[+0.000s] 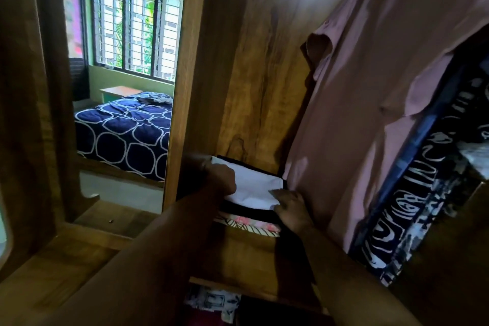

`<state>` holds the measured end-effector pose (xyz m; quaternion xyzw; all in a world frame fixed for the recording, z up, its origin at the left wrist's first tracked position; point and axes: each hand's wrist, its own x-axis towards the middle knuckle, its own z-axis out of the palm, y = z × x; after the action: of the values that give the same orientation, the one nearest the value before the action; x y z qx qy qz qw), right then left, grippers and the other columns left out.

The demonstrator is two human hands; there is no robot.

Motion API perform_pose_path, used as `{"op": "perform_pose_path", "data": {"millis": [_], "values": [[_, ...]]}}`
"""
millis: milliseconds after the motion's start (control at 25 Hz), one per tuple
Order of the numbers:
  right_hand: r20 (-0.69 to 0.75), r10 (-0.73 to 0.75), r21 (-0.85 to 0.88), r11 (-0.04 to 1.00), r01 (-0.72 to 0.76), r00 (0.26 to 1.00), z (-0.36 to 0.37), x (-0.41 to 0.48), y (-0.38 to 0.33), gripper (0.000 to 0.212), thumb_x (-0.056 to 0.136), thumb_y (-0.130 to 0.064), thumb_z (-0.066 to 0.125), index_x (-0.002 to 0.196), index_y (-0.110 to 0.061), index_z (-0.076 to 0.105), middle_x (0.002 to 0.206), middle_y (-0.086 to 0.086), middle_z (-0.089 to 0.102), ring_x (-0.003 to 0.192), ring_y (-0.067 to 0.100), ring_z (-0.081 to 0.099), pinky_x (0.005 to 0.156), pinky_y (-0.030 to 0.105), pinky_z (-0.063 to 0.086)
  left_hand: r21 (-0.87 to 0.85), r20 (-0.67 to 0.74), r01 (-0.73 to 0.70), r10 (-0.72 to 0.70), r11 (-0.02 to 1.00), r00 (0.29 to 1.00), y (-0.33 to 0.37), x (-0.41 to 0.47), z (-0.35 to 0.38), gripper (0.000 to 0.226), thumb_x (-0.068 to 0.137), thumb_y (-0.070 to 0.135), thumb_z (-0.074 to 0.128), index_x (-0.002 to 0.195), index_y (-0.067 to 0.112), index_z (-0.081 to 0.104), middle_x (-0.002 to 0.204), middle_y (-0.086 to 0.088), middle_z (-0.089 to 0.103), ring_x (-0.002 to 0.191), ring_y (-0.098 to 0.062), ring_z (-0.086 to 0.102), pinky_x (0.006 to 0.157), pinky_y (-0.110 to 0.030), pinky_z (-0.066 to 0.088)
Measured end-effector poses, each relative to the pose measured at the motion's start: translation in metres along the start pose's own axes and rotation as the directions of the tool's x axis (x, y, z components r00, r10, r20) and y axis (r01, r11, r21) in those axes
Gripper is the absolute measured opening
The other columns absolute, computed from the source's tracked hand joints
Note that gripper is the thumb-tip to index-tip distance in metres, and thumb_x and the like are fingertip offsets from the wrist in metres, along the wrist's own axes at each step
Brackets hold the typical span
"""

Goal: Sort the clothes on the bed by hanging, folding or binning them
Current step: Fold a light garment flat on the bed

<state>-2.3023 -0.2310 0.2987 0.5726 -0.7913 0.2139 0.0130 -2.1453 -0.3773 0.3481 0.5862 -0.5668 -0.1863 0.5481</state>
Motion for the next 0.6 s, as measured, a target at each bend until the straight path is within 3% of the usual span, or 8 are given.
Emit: {"op": "perform_pose_path", "data": {"millis": [40, 120, 240, 320, 480, 520, 560, 600], "values": [[0.01, 0.01, 0.002, 1.0, -0.01, 1.0, -0.004, 0.0, 0.0, 0.048, 0.093, -0.021, 0.051, 0.141, -0.023, 0.046, 0.148, -0.002, 0.04, 0.14, 0.016, 0.028, 0.117, 0.029, 0.011, 0.008, 0.155, -0.118, 0.115, 0.993, 0.981, -0.019, 0.003, 0.015, 0.036, 0.088, 0.038, 0.05, 0.077, 0.015, 0.075, 0.061, 0.006, 0.064, 0.052, -0.012, 0.061, 0.052, -0.02, 0.047], [0.013, 0.006, 0.013, 1.0, -0.006, 1.0, -0.003, 0.002, 0.001, 0.049, 0.096, -0.03, 0.042, 0.145, -0.026, 0.039, 0.154, -0.003, 0.03, 0.144, 0.014, 0.02, 0.118, 0.031, 0.005, 0.069, 0.462, -0.584, 0.493, 0.809, 0.738, -0.052, 0.007, 0.021, 0.024, 0.065, 0.046, 0.057, 0.049, 0.034, 0.071, 0.051, 0.012, 0.062, 0.044, -0.01, 0.061, 0.042, -0.021, 0.049], [0.052, 0.046, 0.07, 0.996, -0.049, 0.998, 0.007, 0.003, 0.001, 0.053, 0.094, -0.037, 0.033, 0.146, -0.036, 0.031, 0.158, -0.007, 0.019, 0.147, 0.015, 0.01, 0.12, 0.033, 0.004, 0.251, 0.75, -0.768, 0.383, 0.59, 0.539, -0.075, 0.0, 0.023, 0.042, 0.074, 0.039, 0.04, 0.077, 0.024, 0.079, 0.093, -0.014, 0.073, 0.083, -0.036, 0.071, 0.065, -0.053, 0.055], [0.131, 0.066, 0.006, 0.998, -0.068, 0.989, 0.015, 0.004, 0.003, 0.046, 0.102, -0.031, 0.029, 0.147, -0.035, 0.023, 0.159, -0.006, 0.01, 0.148, 0.014, 0.003, 0.12, 0.032, 0.0, 0.263, 0.833, -0.901, 0.39, 0.345, 0.392, -0.083, -0.002, 0.031, 0.07, 0.085, 0.043, 0.009, 0.123, 0.023, 0.065, 0.142, -0.02, 0.047, 0.13, -0.046, 0.042, 0.102, -0.067, 0.031], [0.106, 0.064, 0.048, 0.996, -0.069, 0.992, 0.015, -0.003, -0.008, 0.069, 0.097, -0.052, 0.014, 0.146, -0.008, 0.034, 0.156, 0.006, 0.019, 0.145, 0.025, 0.019, 0.117, 0.03, 0.013, 0.239, 0.856, -0.887, 0.345, 0.394, 0.384, -0.085, -0.003, 0.032, 0.089, 0.076, 0.058, -0.007, 0.139, 0.028, 0.049, 0.155, -0.013, 0.028, 0.143, -0.043, 0.02, 0.109, -0.069, 0.013], [0.073, 0.057, 0.002, 0.998, -0.058, 0.996, 0.023, 0.005, -0.002, 0.11, 0.058, -0.055, -0.009, 0.14, -0.005, 0.043, 0.153, 0.008, 0.025, 0.141, 0.03, 0.03, 0.114, 0.035, 0.024, 0.23, 0.886, -0.896, 0.298, 0.381, 0.354, -0.085, -0.001, 0.035, 0.092, 0.073, 0.059, -0.012, 0.143, 0.031, 0.04, 0.158, -0.009, 0.021, 0.145, -0.039, 0.012, 0.112, -0.066, 0.01], [0.106, 0.096, -0.001, 0.995, -0.096, 0.99, 0.021, 0.008, -0.002, 0.058, 0.089, -0.028, 0.025, 0.138, -0.006, 0.046, 0.152, 0.01, 0.027, 0.139, 0.033, 0.034, 0.113, 0.04, 0.028, 0.245, 0.893, -0.885, 0.263, 0.396, 0.365, -0.082, 0.0, 0.033, 0.083, 0.08, 0.059, -0.009, 0.147, 0.032, 0.032, 0.16, -0.006, 0.014, 0.146, -0.037, 0.006, 0.113, -0.064, 0.007], [0.154, 0.121, 0.026, 0.992, -0.127, 0.981, 0.023, 0.016, 0.003, 0.099, 0.083, -0.066, -0.013, 0.142, -0.01, 0.042, 0.155, 0.009, 0.022, 0.142, 0.032, 0.027, 0.115, 0.042, 0.022, 0.265, 0.882, -0.878, 0.269, 0.399, 0.388, -0.08, 0.002, 0.034, 0.067, 0.092, 0.056, 0.001, 0.149, 0.032, 0.026, 0.161, -0.004, 0.01, 0.147, -0.035, 0.002, 0.114, -0.062, 0.005]]}}
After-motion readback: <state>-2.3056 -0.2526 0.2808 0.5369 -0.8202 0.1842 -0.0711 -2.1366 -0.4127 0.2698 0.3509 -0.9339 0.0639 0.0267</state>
